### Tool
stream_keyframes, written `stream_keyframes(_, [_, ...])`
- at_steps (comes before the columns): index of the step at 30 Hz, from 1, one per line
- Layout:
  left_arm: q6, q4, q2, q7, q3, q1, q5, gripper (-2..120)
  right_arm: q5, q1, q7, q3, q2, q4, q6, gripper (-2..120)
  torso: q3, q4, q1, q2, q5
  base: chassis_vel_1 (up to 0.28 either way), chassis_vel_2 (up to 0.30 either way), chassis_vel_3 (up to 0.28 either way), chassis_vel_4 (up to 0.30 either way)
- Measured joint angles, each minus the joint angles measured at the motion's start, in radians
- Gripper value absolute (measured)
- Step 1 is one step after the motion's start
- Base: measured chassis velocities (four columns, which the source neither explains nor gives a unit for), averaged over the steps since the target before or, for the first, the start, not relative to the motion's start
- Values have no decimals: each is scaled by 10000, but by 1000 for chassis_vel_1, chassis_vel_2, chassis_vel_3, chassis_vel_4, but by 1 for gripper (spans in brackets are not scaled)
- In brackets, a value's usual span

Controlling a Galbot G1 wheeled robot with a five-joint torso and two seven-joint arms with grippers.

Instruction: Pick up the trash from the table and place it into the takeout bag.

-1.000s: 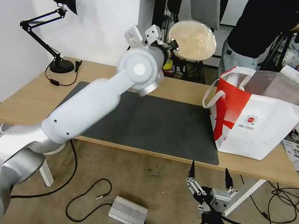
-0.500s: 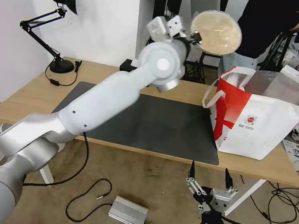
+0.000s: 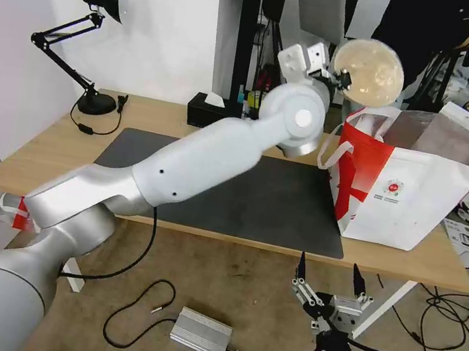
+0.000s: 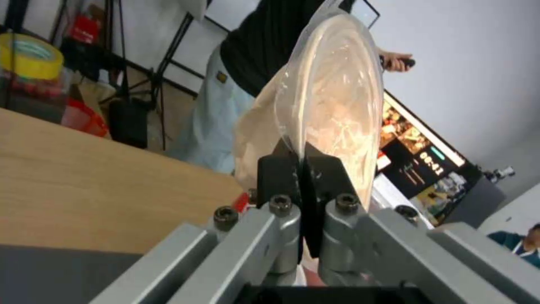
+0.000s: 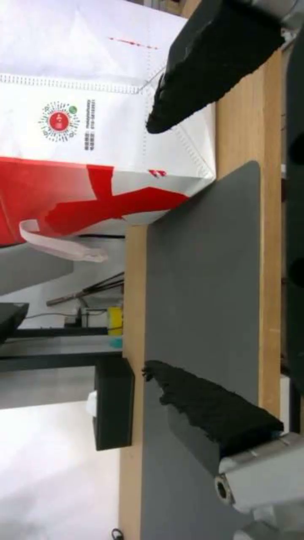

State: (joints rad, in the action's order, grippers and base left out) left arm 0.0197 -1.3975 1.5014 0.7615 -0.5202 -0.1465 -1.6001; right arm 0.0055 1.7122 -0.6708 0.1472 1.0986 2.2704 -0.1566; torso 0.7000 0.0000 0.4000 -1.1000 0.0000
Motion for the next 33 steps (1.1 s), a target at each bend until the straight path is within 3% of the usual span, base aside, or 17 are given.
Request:
stream_keyframes(20, [-27, 1349, 874, -668, -794, -51, 309, 0, 0, 0, 0, 0, 0, 0, 0, 100, 0, 0, 0, 0, 0, 0, 0, 0, 0])
stream_keyframes(33, [-36, 1647, 921, -918, -1168, 88, 540, 0, 0, 0, 0, 0, 0, 0, 0, 100, 0, 1, 0, 0, 0, 0, 0, 0, 0])
